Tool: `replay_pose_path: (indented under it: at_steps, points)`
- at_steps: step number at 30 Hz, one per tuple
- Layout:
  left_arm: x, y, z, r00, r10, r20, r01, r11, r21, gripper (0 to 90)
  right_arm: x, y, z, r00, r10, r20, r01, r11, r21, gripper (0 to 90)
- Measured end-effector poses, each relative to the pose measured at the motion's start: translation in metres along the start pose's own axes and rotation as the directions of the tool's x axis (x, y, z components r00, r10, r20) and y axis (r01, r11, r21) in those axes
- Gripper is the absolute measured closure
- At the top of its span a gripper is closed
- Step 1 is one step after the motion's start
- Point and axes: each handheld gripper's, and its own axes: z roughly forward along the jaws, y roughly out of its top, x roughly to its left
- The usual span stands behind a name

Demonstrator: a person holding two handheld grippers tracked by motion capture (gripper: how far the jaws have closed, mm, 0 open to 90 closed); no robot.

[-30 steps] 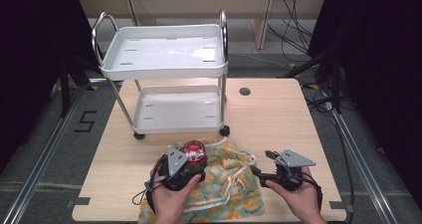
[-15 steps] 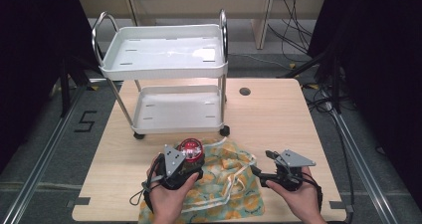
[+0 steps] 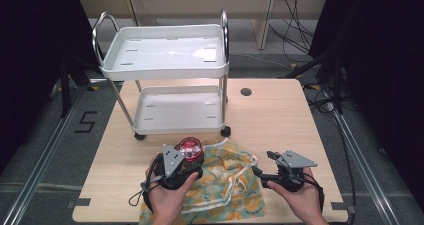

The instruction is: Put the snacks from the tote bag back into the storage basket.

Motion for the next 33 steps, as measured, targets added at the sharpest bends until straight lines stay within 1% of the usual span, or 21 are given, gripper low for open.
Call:
replay_pose_path:
  at_steps: [2, 3, 4, 8, 9, 10, 12, 13, 16, 17, 18, 19, 20, 21, 24, 25, 28, 30, 31, 32, 33]
  points:
    - [0.001, 0.0, 0.0, 1.0, -0.004, 0.001, 0.004, 1.0, -0.005, 25.5, 0.0, 0.0, 0.0, 1.0, -0.001, 0.0, 0.001, 1.0, -0.001, 25.7]
    - [0.001, 0.0, -0.001, 1.0, -0.005, -0.006, 0.005, 1.0, -0.002, 25.4, 0.003, 0.0, -0.001, 0.9995, 0.033, -0.001, -0.033, 0.999, 0.007, 25.6]
    - [0.002, 0.001, -0.001, 1.0, -0.004, -0.009, 0.004, 1.0, -0.003, 25.4, 0.003, 0.0, -0.001, 0.9993, 0.037, -0.009, -0.037, 0.999, 0.015, 25.7]
    - [0.003, 0.001, 0.0, 0.9999, -0.007, -0.012, 0.006, 0.9998, -0.017, 25.4, 0.004, 0.0, -0.001, 0.999, 0.043, -0.012, -0.043, 0.999, 0.013, 25.9]
    - [0.003, 0.001, -0.001, 0.9999, -0.008, -0.013, 0.008, 0.9999, -0.012, 25.4, 0.004, 0.0, -0.001, 0.9989, 0.044, -0.014, -0.044, 0.999, 0.009, 25.9]
    - [0.003, 0.001, -0.001, 0.9999, -0.01, -0.009, 0.01, 0.9999, -0.013, 25.5, 0.004, 0.0, -0.001, 0.9991, 0.042, -0.012, -0.042, 0.999, 0.01, 26.0]
    - [0.004, 0.002, -0.002, 0.9998, -0.009, -0.015, 0.009, 0.9999, -0.008, 25.4, 0.004, 0.0, -0.001, 0.9991, 0.041, -0.012, -0.041, 0.999, 0.008, 26.0]
    - [0.004, 0.003, -0.002, 0.9999, -0.009, -0.015, 0.009, 0.9999, -0.009, 25.5, 0.004, 0.0, -0.002, 0.9988, 0.046, -0.012, -0.046, 0.999, 0.009, 26.0]
    - [0.005, 0.004, -0.004, 0.9998, -0.013, -0.016, 0.013, 0.9998, -0.014, 25.5, 0.004, 0.0, -0.001, 0.9993, 0.033, -0.016, -0.034, 0.999, -0.006, 26.2]
    - [0.006, 0.005, -0.004, 0.9998, -0.014, -0.016, 0.014, 0.9997, -0.018, 25.5, 0.005, 0.001, -0.002, 0.999, 0.044, -0.011, -0.044, 0.999, -0.002, 26.2]
    - [0.007, 0.005, -0.005, 0.9997, -0.015, -0.019, 0.014, 0.9997, -0.018, 25.5, 0.002, 0.001, -0.002, 0.9998, 0.019, -0.007, -0.019, 1.0, -0.013, 26.3]
    - [0.007, 0.006, -0.005, 0.9996, -0.017, -0.02, 0.017, 0.9996, -0.021, 25.5, 0.004, 0.001, -0.002, 0.9992, 0.038, -0.007, -0.038, 0.999, -0.008, 26.3]
    - [0.008, 0.006, -0.004, 0.9996, -0.023, -0.015, 0.022, 0.9992, -0.032, 25.5, 0.004, 0.001, -0.002, 0.9991, 0.042, -0.005, -0.042, 0.999, -0.014, 26.3]
    - [0.008, 0.007, -0.006, 0.9994, -0.025, -0.022, 0.024, 0.9994, -0.024, 25.5, 0.005, 0.001, -0.002, 0.9988, 0.048, -0.007, -0.048, 0.999, -0.011, 26.3]
    - [0.01, 0.008, -0.006, 0.9994, -0.025, -0.024, 0.025, 0.9994, -0.025, 25.5, 0.003, 0.001, -0.002, 0.9994, 0.035, -0.006, -0.035, 0.999, -0.018, 26.3]
    - [0.01, 0.008, -0.005, 0.9995, -0.027, -0.018, 0.027, 0.9991, -0.031, 25.4, 0.005, 0.001, -0.002, 0.9987, 0.05, -0.006, -0.05, 0.999, -0.016, 26.3]
    - [0.011, 0.008, -0.006, 0.9993, -0.026, -0.027, 0.025, 0.9994, -0.026, 25.4, 0.004, 0.001, -0.002, 0.999, 0.044, -0.007, -0.045, 0.999, -0.02, 26.3]
    - [0.012, 0.008, -0.006, 0.9991, -0.031, -0.029, 0.03, 0.9993, -0.024, 25.5, 0.005, 0.001, -0.003, 0.9983, 0.058, -0.008, -0.058, 0.998, -0.018, 26.3]
    - [0.012, 0.008, -0.005, 0.999, -0.034, -0.03, 0.033, 0.9992, -0.025, 25.4, 0.004, 0.001, -0.003, 0.999, 0.045, -0.006, -0.046, 0.999, -0.02, 26.3]
    - [0.013, 0.008, -0.005, 0.999, -0.033, -0.029, 0.032, 0.999, -0.031, 25.4, 0.002, 0.001, -0.002, 0.9997, 0.022, -0.004, -0.023, 0.999, -0.025, 26.3]
    - [0.013, 0.008, -0.005, 0.999, -0.031, -0.033, 0.03, 0.999, -0.032, 25.4, 0.002, 0.001, -0.003, 0.9997, 0.023, -0.004, -0.023, 0.999, -0.026, 26.3]
